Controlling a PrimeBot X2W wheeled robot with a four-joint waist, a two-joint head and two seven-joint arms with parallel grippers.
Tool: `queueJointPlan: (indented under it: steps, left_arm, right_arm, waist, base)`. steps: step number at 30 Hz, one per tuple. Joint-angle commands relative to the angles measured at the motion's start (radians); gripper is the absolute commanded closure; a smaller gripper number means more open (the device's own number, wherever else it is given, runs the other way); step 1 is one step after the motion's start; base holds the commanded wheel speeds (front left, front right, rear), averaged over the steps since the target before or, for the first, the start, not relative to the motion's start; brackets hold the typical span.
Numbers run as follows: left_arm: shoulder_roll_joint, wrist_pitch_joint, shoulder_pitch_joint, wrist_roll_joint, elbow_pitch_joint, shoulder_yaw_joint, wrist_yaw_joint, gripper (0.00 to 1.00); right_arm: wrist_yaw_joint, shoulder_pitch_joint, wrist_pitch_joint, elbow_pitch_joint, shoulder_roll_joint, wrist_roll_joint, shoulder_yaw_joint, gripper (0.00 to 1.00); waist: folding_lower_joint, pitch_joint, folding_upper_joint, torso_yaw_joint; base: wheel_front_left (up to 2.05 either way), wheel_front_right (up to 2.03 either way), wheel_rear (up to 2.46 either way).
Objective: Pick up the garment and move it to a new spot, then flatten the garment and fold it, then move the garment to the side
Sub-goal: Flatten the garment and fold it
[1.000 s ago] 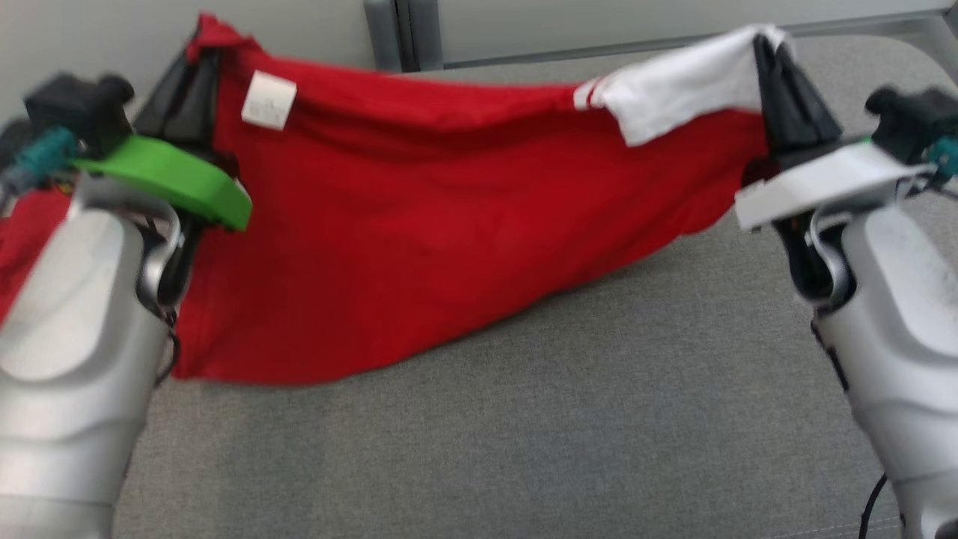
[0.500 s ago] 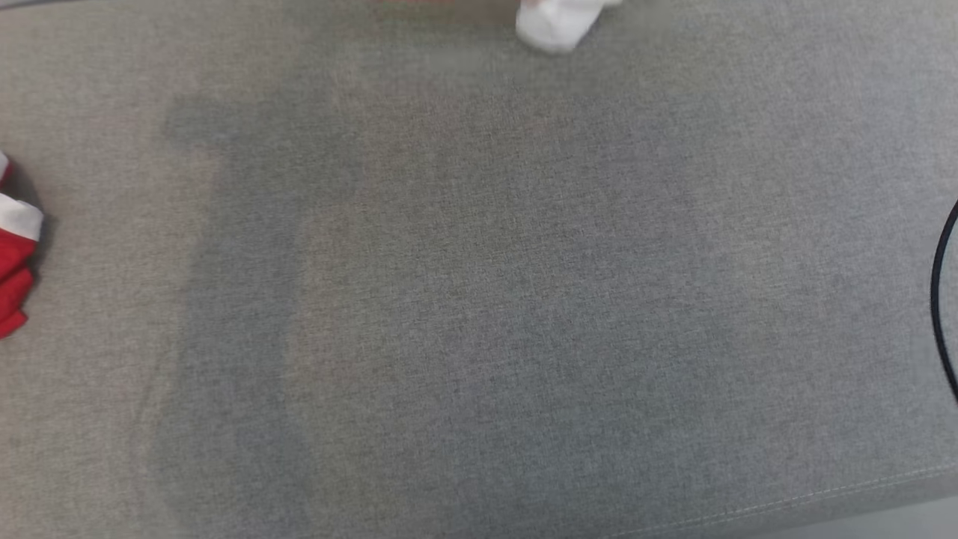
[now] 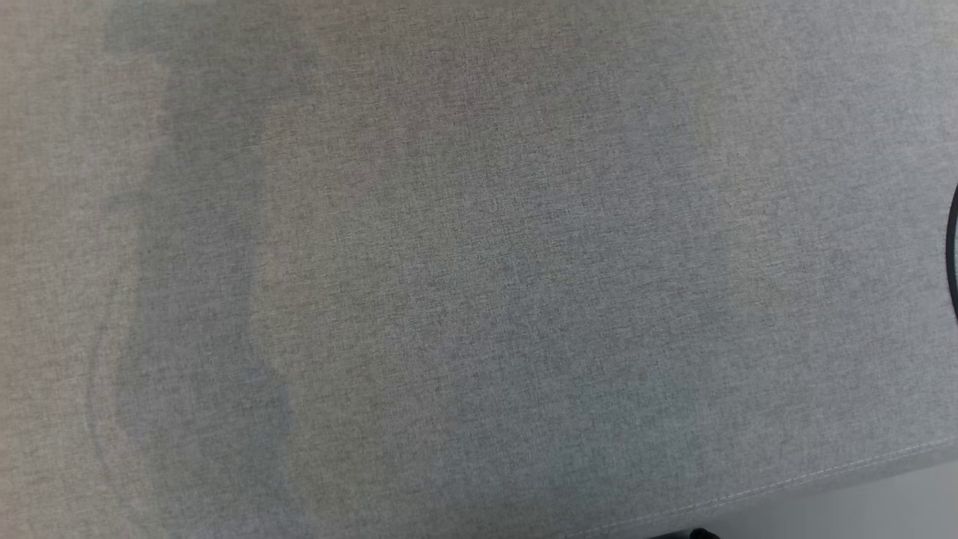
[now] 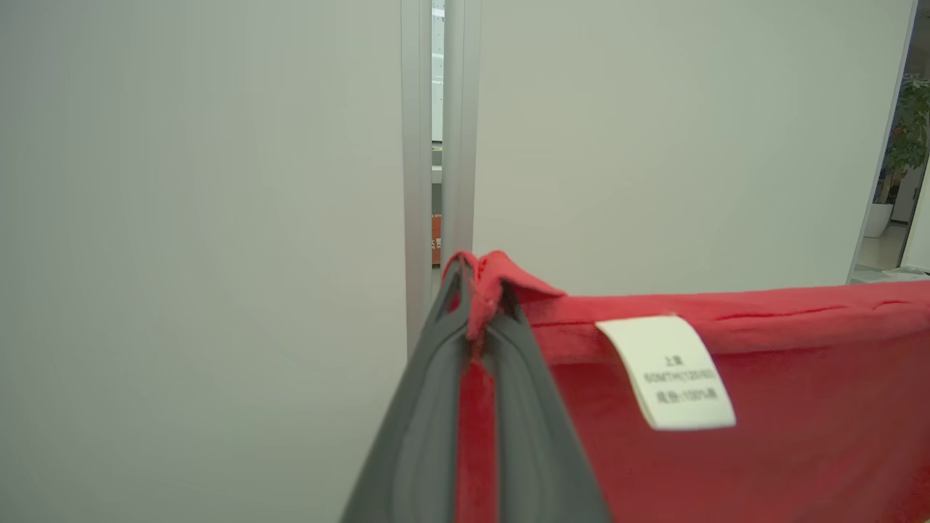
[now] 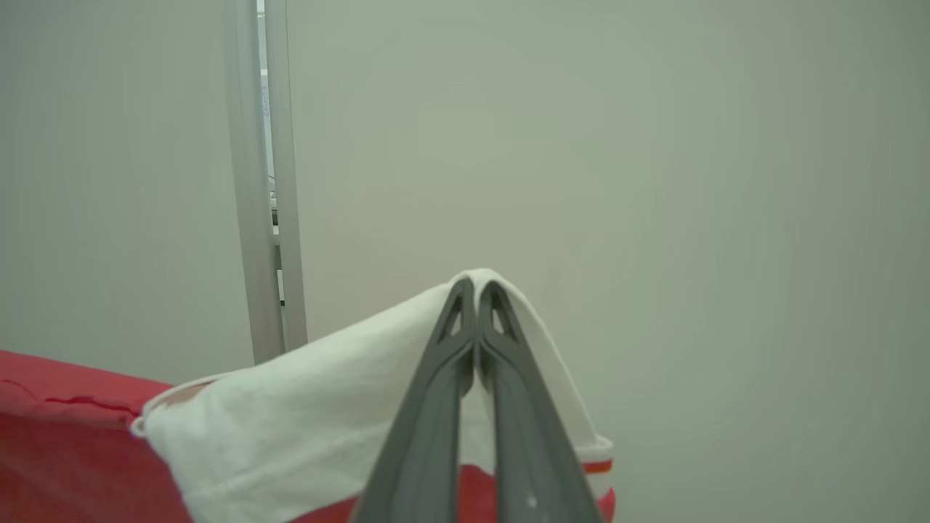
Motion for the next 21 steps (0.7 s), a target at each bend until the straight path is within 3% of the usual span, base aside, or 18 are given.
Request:
queueJointPlan:
  steps: [1, 10, 15, 21]
  left_arm:
    - [0.009, -0.016, 0.033, -0.018, 0.004, -0.008, -0.003, 1.00]
    - [0.037, -0.077, 0.293, -0.107, -0.075, -0.006, -0.003, 1.00]
    - [0.049, -0.076, 0.561, -0.081, -0.215, 0.144, 0.019, 1.00]
    - [-0.018, -0.077, 0.929, -0.005, -0.412, 0.295, 0.058, 1.00]
  right_arm:
    - [0.000, 0.038, -0.009, -0.002, -0.004, 0.014, 0.012, 1.00]
    - [-0.001, 0.302, -0.018, -0.136, -0.014, 0.113, 0.045, 1.00]
    - [-0.001, 0.565, -0.018, -0.287, -0.045, 0.142, 0.050, 1.00]
    - [-0.001, 0.899, -0.018, -0.467, -0.092, 0.181, 0.018, 1.00]
  waist:
    - [-0.0002, 0.006, 0.0000, -0.004]
    - [-0.0002, -0.064, 0.0000, -0.005]
    - [-0.0002, -0.118, 0.0000, 0.002]
    - [-0.0002, -0.177, 0.0000, 0.034]
  base:
    - [0.00, 0.00, 0.00]
    - [0.00, 0.00, 0.00]
    - [0.00, 0.00, 0.00]
    - [0.00, 0.00, 0.00]
